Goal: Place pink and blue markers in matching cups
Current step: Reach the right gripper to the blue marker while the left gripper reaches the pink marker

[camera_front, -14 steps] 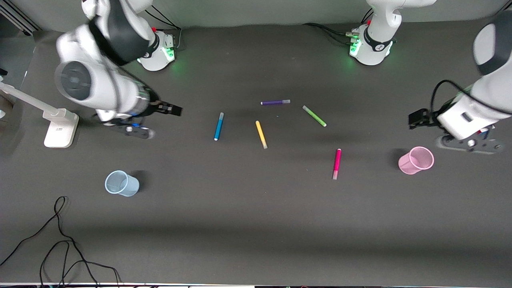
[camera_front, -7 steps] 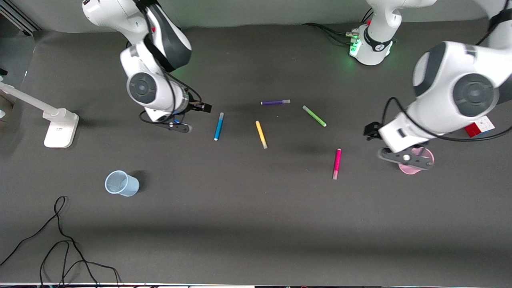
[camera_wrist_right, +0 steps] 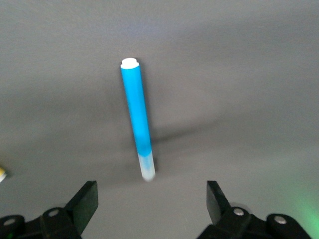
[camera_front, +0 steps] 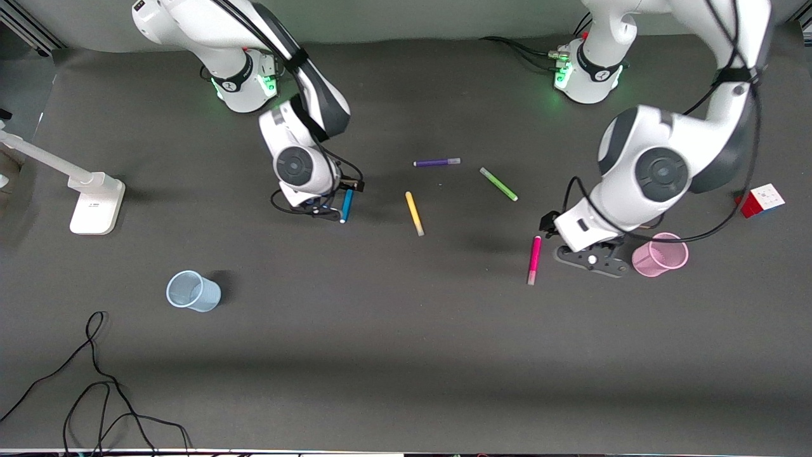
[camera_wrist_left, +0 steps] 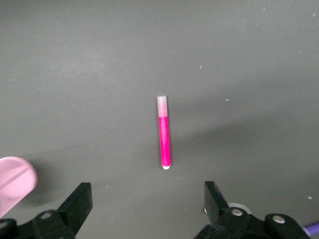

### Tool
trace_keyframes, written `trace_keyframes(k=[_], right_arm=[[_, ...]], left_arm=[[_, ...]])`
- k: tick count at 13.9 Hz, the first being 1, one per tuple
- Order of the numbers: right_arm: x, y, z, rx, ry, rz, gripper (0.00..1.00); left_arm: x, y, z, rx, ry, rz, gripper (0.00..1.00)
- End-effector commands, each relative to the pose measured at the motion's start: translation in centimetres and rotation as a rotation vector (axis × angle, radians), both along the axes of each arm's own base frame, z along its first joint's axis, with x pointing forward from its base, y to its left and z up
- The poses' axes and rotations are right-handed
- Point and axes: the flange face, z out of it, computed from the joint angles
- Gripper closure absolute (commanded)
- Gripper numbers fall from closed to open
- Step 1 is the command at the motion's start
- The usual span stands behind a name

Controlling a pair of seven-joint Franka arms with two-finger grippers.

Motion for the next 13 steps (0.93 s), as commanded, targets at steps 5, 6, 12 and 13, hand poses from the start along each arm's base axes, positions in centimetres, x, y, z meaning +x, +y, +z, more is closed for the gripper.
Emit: trace_keyframes(k=[5, 6, 12, 13], right_arm=[[-2.8, 2.7, -3.7, -0.023, 0.017, 0.024, 0.21], [-3.2, 2.3, -4.1, -0.029, 0.021, 0.023, 0.25], [-3.1, 1.8, -4.2, -0.026, 0.021, 0.009, 0.83], [-3.0, 1.8, -4.0, -0.023, 0.020, 0.002, 0.97]], left_arm=[[0.1, -1.2, -9.9, 0.033, 0.026, -0.047, 0.00], [-0.1, -1.3, -11.0, 0.036, 0.042, -0.048, 0.00], [-1.0, -1.3, -15.7, 0.033, 0.083, -0.051, 0.00], [-1.0, -1.3, -16.5, 0.030, 0.085, -0.051, 0.00]])
